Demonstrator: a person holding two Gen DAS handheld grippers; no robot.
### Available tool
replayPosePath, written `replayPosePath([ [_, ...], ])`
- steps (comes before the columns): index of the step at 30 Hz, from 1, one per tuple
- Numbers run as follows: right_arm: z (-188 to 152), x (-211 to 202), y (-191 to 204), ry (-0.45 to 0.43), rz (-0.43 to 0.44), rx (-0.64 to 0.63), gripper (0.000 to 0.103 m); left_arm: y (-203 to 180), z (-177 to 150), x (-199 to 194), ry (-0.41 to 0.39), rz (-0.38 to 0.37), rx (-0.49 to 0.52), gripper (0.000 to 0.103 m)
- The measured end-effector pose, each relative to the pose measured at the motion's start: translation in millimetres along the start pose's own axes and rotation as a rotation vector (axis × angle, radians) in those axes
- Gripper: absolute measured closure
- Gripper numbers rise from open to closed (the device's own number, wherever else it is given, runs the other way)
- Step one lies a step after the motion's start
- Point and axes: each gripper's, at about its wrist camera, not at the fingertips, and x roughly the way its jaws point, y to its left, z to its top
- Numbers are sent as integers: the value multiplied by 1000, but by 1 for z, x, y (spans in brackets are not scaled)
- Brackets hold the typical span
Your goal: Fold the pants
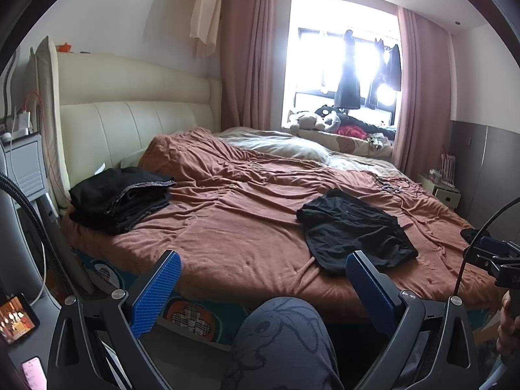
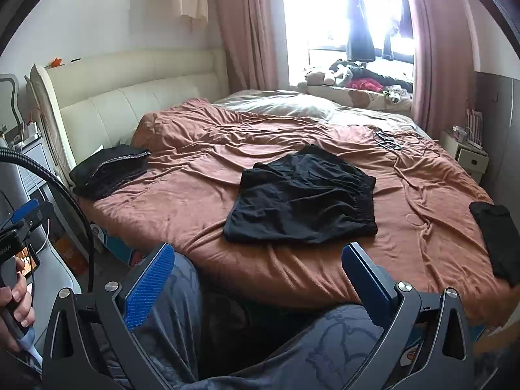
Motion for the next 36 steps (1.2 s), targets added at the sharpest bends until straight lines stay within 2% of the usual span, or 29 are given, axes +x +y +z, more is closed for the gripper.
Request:
replayPosePath([
  [36,-1,-1,-7,-10,4,14,0,-4,-2,3,5,-18,-15,0],
])
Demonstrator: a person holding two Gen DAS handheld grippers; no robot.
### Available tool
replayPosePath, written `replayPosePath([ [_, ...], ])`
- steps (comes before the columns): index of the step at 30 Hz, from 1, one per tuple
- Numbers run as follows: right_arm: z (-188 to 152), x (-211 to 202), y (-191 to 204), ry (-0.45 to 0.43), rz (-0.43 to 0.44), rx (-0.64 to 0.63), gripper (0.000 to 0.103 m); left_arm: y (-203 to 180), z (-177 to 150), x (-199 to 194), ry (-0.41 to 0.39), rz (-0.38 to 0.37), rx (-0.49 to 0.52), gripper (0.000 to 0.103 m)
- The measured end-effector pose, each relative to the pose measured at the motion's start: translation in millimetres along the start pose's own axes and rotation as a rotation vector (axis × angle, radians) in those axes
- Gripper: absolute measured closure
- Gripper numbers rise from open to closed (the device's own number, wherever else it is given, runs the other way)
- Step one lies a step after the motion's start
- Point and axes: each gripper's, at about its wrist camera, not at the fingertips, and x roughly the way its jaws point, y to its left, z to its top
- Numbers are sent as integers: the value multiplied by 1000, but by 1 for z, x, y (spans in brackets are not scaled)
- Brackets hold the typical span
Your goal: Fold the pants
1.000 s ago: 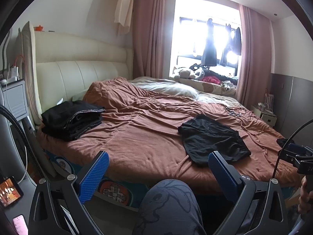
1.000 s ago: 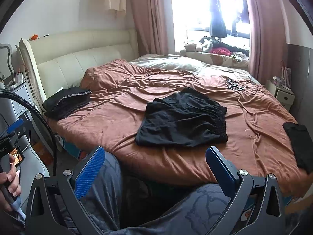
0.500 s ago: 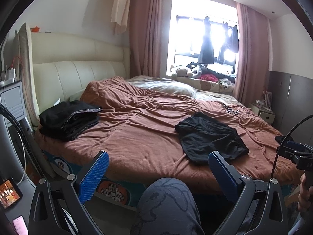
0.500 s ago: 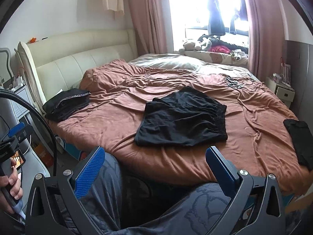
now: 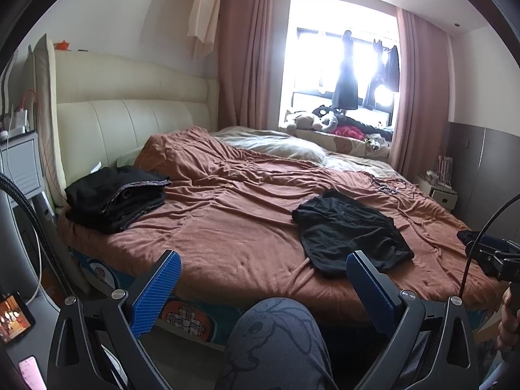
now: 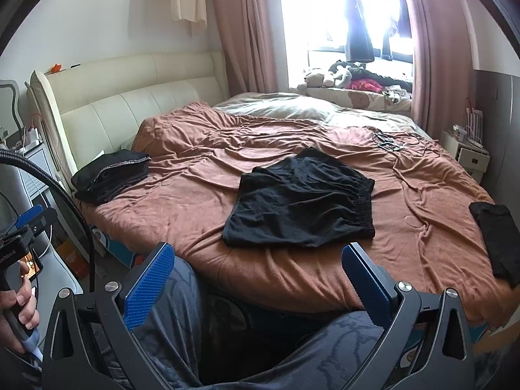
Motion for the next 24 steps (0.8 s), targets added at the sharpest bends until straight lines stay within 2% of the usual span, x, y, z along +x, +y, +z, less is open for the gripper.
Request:
replayPosePath([
  [13,6,-2,0,15,10,-6,0,5,2,0,-7,4,-17,0],
  [24,7,6,-4,12,-1,9,0,6,6,8,21,2,23,0],
])
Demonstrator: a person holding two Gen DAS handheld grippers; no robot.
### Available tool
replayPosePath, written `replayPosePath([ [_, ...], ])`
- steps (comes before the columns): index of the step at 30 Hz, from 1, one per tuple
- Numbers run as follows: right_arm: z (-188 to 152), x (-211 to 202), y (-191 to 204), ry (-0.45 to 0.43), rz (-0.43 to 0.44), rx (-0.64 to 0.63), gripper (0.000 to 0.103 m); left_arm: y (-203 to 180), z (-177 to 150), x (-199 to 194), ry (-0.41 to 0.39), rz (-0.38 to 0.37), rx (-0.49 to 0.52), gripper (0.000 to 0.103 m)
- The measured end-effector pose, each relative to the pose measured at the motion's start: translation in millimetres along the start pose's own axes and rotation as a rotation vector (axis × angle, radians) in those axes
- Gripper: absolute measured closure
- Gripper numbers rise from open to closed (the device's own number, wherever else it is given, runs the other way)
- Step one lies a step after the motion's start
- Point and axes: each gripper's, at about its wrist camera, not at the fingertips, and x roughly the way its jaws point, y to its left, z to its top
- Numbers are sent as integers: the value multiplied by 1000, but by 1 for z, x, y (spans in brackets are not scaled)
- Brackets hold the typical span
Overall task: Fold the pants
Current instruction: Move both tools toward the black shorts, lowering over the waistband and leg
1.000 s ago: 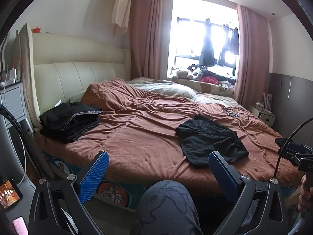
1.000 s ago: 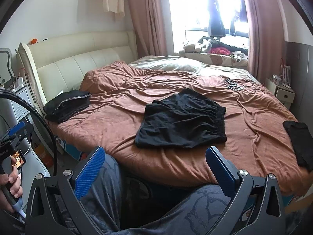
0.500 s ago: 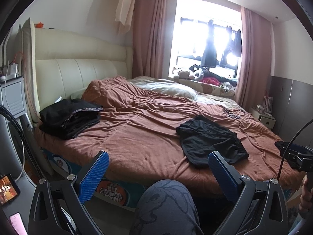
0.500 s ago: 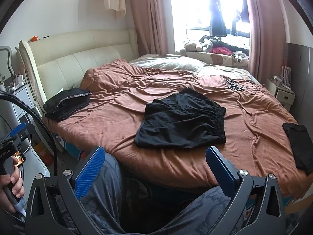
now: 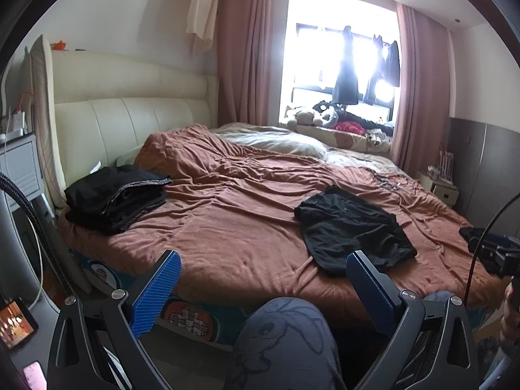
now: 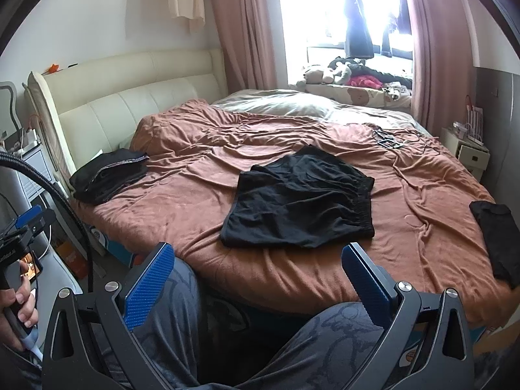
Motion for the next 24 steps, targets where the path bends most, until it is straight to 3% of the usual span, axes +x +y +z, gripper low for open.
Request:
replayPosePath([
  [14,14,16,-11,-10,-36,68,0,11,24,19,-1,-3,8,0],
  [24,22,35,-36,2,-57,151,0,11,27,55,57,-22,7,0],
])
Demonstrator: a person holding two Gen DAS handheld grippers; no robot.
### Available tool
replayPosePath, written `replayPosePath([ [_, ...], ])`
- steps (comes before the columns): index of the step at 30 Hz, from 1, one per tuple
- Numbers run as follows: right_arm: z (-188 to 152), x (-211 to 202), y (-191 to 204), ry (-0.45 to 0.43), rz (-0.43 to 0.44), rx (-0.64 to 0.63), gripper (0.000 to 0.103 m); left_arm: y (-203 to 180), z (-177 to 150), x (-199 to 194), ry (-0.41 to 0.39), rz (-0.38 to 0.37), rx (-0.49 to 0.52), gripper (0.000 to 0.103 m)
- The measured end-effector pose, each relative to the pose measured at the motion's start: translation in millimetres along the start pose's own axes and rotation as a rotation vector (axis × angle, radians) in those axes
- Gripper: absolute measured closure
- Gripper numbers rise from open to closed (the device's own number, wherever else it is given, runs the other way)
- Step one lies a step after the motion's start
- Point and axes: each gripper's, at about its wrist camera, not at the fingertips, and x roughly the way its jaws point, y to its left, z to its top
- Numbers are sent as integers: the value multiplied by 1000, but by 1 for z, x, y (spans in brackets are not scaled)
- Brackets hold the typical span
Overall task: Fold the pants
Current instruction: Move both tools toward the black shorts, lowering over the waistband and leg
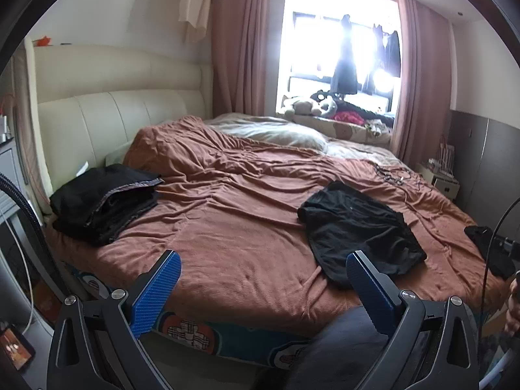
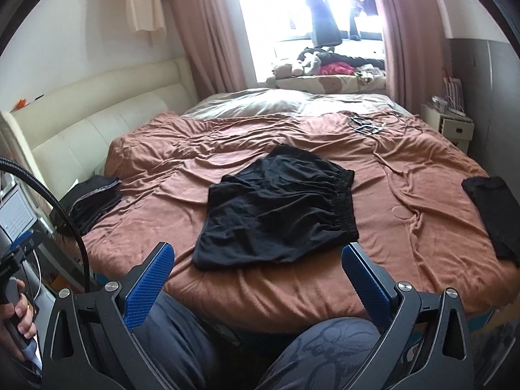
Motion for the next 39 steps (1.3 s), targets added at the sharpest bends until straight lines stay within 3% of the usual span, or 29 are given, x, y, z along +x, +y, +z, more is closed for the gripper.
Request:
replayPosePath([
  [9,12,27,-4,24,-53,-13,0,-9,6,35,38,-27,-21,0],
  [17,28,67,-21,121,-36,36,0,-18,7,71,91,-71,-14,1],
  [22,39,90,-32,148,-11,41,0,-23,3,103,166,-122,-34,1],
  [27,44,110,-48,171,-1,67,0,-37,-1,134,240,-186,-41,11],
  [39,38,154,-79,242,19,168,7,-74,-12,201,447,-297,-36,12],
])
